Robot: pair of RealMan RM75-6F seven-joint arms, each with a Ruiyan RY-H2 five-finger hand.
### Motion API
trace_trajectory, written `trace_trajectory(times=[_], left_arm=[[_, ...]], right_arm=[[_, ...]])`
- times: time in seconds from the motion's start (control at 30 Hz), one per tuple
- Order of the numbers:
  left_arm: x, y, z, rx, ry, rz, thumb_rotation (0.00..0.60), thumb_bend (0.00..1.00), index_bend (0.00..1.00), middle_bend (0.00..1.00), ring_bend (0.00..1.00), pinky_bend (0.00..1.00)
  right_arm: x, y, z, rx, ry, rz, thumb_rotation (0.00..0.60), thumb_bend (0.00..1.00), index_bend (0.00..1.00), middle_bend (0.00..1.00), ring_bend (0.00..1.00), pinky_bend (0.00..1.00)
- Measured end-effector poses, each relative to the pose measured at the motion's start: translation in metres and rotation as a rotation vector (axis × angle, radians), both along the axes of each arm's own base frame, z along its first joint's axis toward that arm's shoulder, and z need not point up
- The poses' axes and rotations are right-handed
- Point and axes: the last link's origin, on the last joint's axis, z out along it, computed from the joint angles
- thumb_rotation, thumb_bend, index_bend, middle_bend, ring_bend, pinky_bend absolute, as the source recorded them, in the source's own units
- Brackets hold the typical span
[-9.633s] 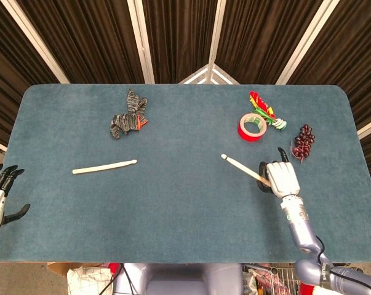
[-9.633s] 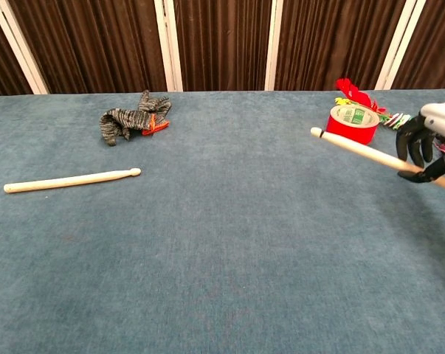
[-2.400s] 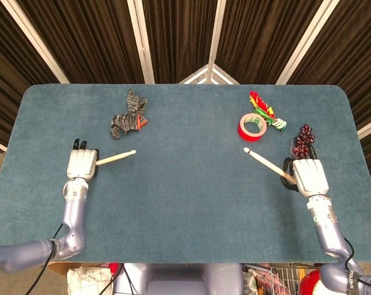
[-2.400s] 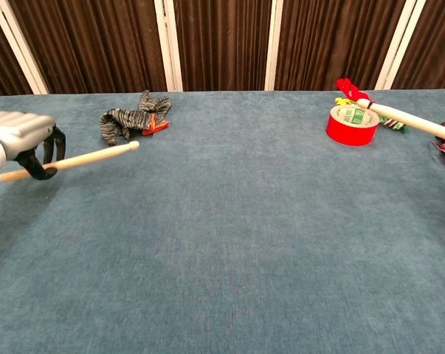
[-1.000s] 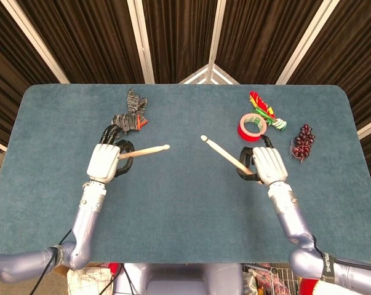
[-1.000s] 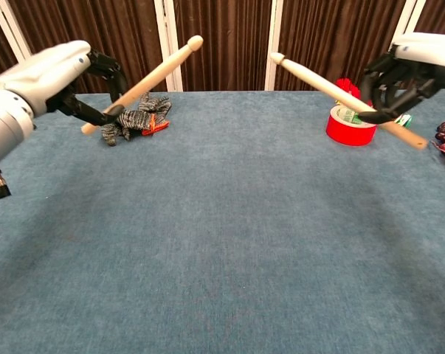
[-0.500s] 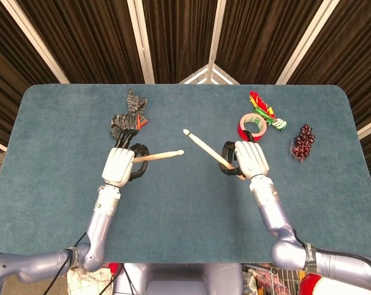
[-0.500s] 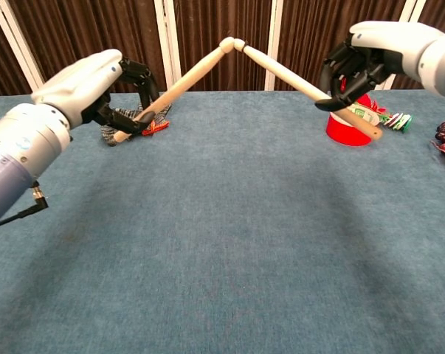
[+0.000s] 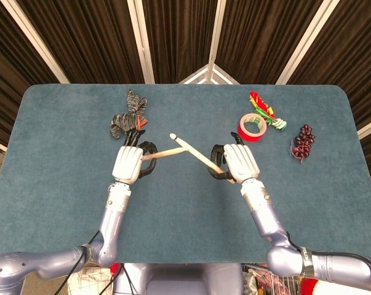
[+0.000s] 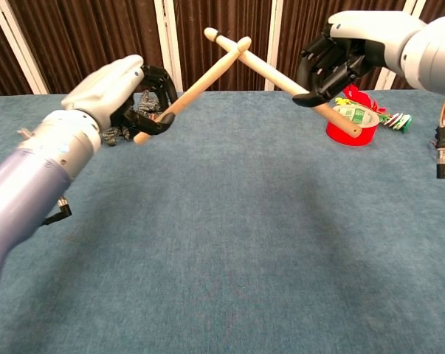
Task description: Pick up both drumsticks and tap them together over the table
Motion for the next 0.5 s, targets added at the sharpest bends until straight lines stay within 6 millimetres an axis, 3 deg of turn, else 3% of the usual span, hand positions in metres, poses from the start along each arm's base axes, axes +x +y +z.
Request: trace_trajectory(times=[0.5], left_arm=[[0.026, -0.007, -0.011, -0.004, -0.080, -0.045, 0.600, 0.60, 0.66, 0.64, 0.13, 0.00]], right_arm=[[-0.002, -0.001, -0.010, 0.018, 0.010, -0.024, 0.600, 0.48, 0.86, 0.70, 0.56, 0.04]])
